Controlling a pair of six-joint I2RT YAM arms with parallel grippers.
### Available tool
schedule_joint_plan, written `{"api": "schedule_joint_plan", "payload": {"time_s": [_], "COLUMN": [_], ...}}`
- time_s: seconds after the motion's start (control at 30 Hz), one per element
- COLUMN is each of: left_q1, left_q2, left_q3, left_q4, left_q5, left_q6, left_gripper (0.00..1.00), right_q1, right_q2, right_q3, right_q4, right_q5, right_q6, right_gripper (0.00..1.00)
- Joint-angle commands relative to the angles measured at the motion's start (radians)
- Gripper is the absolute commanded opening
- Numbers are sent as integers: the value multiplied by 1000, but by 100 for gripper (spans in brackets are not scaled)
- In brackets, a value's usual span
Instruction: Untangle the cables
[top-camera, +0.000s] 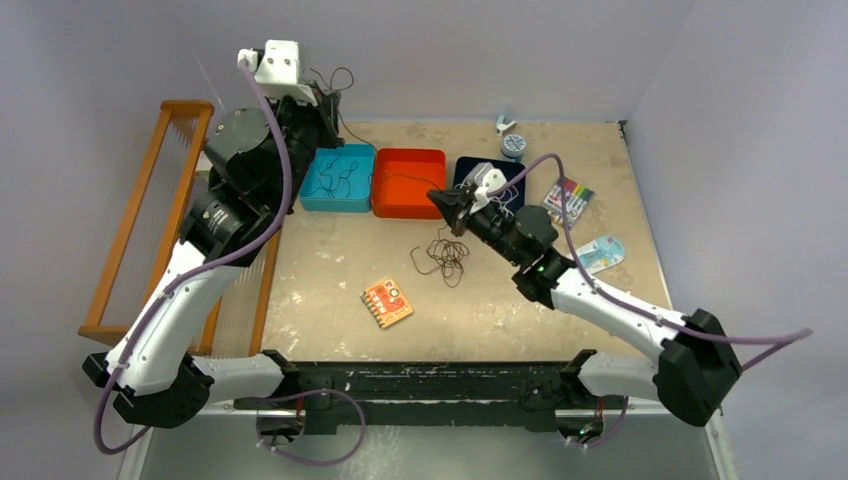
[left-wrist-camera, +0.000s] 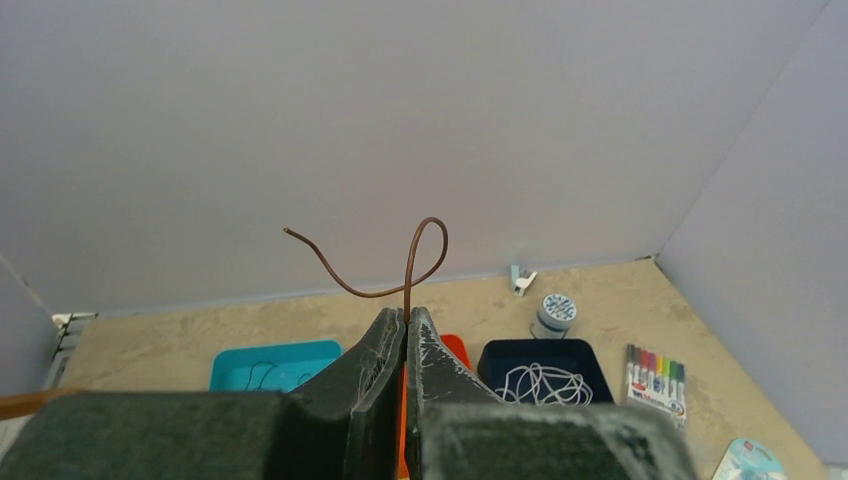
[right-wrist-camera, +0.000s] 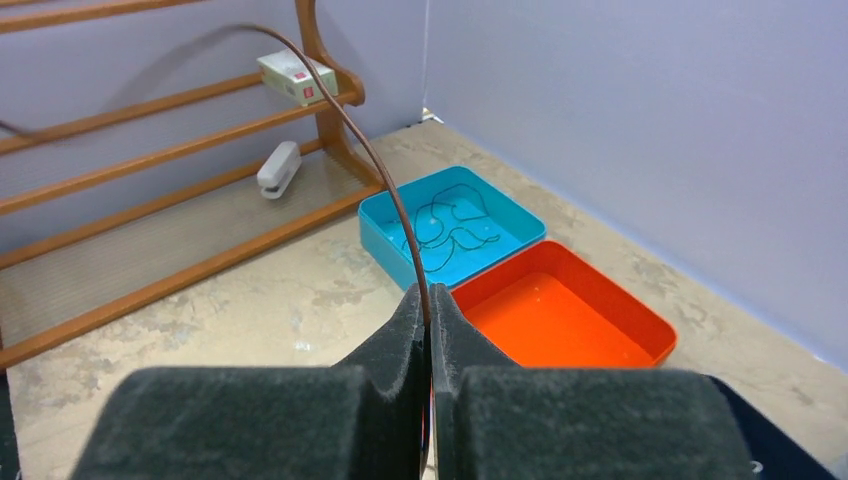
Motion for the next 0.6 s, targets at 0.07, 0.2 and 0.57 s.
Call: {"api": "schedule_joint_plan", "payload": {"time_s": [0.07,0.2,0.57], "left_q1": [-1,0,-1], "left_q2": [-32,-40,-34], "left_q3": [-53,-88,-265], "left_q4": [59,69,116], "left_q5": [-63,-71,-28], "left_q6": [23,17,-76], "left_gripper": [0,0,0], "right_q1": [-1,0,-1], "right_q2": [-139,-163,-119], "right_q3": [213,305,359], "right_q4": [-267,-315,-330], "right_q5": [37,21,73], "right_q6": [-32,-16,-128], "right_gripper": [0,0,0]}}
